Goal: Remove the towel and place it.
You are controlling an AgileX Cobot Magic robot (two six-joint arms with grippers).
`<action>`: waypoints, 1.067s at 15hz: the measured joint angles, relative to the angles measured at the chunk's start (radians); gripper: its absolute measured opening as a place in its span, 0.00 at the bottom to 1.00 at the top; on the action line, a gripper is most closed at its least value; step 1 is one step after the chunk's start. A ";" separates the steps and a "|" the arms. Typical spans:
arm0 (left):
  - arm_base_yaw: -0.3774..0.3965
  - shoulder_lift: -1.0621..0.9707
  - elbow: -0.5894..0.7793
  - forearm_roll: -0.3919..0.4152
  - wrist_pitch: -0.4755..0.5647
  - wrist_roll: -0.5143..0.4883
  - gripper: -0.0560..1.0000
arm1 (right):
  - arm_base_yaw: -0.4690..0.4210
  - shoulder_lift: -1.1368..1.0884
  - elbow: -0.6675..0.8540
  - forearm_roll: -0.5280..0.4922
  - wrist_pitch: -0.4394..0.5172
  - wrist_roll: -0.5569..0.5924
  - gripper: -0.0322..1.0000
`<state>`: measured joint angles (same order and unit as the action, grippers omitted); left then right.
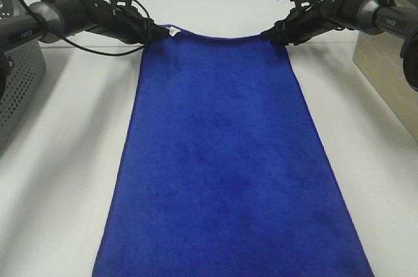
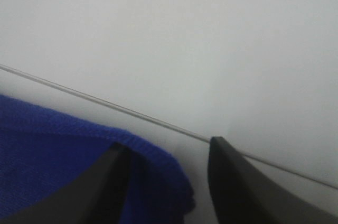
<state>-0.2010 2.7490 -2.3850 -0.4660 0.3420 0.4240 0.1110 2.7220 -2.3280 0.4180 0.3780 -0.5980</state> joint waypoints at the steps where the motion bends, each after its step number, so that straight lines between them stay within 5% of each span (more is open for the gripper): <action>1: 0.000 0.000 0.000 0.001 -0.002 0.000 0.50 | -0.001 0.000 0.000 0.000 0.008 0.000 0.58; 4: 0.000 0.000 0.000 0.002 -0.002 0.000 0.61 | -0.001 0.000 0.000 0.000 0.061 0.000 0.66; 8: 0.003 -0.032 0.000 0.005 0.102 -0.002 0.63 | -0.001 -0.053 0.000 -0.008 0.258 0.000 0.67; 13: 0.004 -0.163 0.000 0.135 0.500 -0.146 0.65 | -0.001 -0.201 0.000 -0.019 0.568 0.041 0.67; 16: 0.004 -0.271 0.000 0.238 0.722 -0.260 0.73 | -0.001 -0.304 0.000 -0.021 0.722 0.137 0.75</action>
<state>-0.1970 2.4780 -2.3850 -0.2280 1.0640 0.1640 0.1100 2.4180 -2.3280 0.3970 1.1000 -0.4610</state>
